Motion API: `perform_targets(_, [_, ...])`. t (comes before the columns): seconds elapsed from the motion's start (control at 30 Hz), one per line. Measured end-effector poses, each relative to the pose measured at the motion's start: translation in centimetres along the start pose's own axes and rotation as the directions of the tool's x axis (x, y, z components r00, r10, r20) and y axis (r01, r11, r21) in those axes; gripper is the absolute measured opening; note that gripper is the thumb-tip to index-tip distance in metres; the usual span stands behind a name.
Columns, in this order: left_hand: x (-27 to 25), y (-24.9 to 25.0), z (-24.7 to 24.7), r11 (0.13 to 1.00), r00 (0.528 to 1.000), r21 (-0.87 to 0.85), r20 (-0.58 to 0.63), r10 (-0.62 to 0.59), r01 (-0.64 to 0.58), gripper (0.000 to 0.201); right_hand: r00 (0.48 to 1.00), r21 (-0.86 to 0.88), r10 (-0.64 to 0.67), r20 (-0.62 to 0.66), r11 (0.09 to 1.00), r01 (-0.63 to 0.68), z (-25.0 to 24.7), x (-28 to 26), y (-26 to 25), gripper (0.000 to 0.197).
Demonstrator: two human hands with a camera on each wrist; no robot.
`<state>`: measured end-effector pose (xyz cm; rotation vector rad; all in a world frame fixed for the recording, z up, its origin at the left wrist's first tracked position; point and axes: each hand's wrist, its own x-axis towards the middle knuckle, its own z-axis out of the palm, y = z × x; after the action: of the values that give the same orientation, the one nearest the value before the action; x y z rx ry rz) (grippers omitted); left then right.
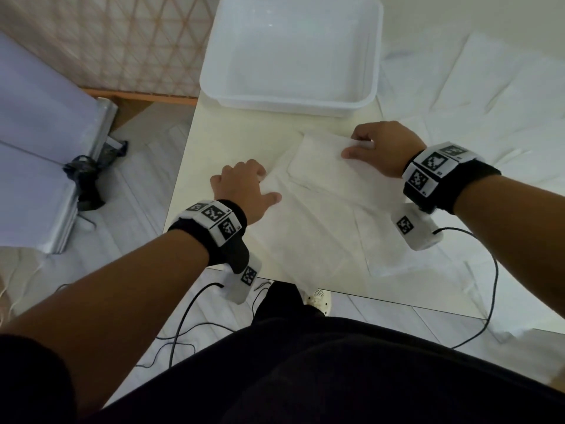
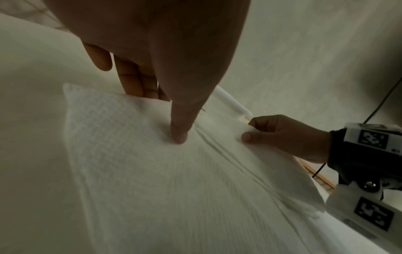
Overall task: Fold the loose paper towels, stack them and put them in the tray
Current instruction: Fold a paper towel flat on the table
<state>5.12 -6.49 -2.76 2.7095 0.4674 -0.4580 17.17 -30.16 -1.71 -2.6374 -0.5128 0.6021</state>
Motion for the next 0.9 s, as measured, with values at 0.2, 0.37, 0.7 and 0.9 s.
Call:
perform_targets(0.2, [-0.1,-0.8,-0.3,0.984,0.995,-0.18,0.098,0.022,-0.004,0.026,0.989,-0.177,-0.057,-0.136,0.984,0.032,1.5,-0.6,-0.3,0.059])
perform_targets(0.37, [0.0,-1.5,-0.9,0.948,0.996,-0.32,0.082,0.026,0.002,0.026,0.976,-0.139,-0.149,-0.16,0.982,0.128,2.3,-1.6,-2.8,0.036])
perform_targets(0.7, [-0.1,-4.9,-1.6,0.921,0.995,-0.389,0.088,0.044,-0.007,0.032,0.997,-0.268,-0.082,0.011,0.96,0.082,6.4,-2.2,-6.8,0.053])
perform_targets(0.9, [-0.5,-9.5,-2.8,0.909,0.999,-0.416,0.052,-0.002,0.023,0.033,1.0,-0.258,-0.012,-0.009,0.966,0.009,6.6,-1.0,-7.9,0.052])
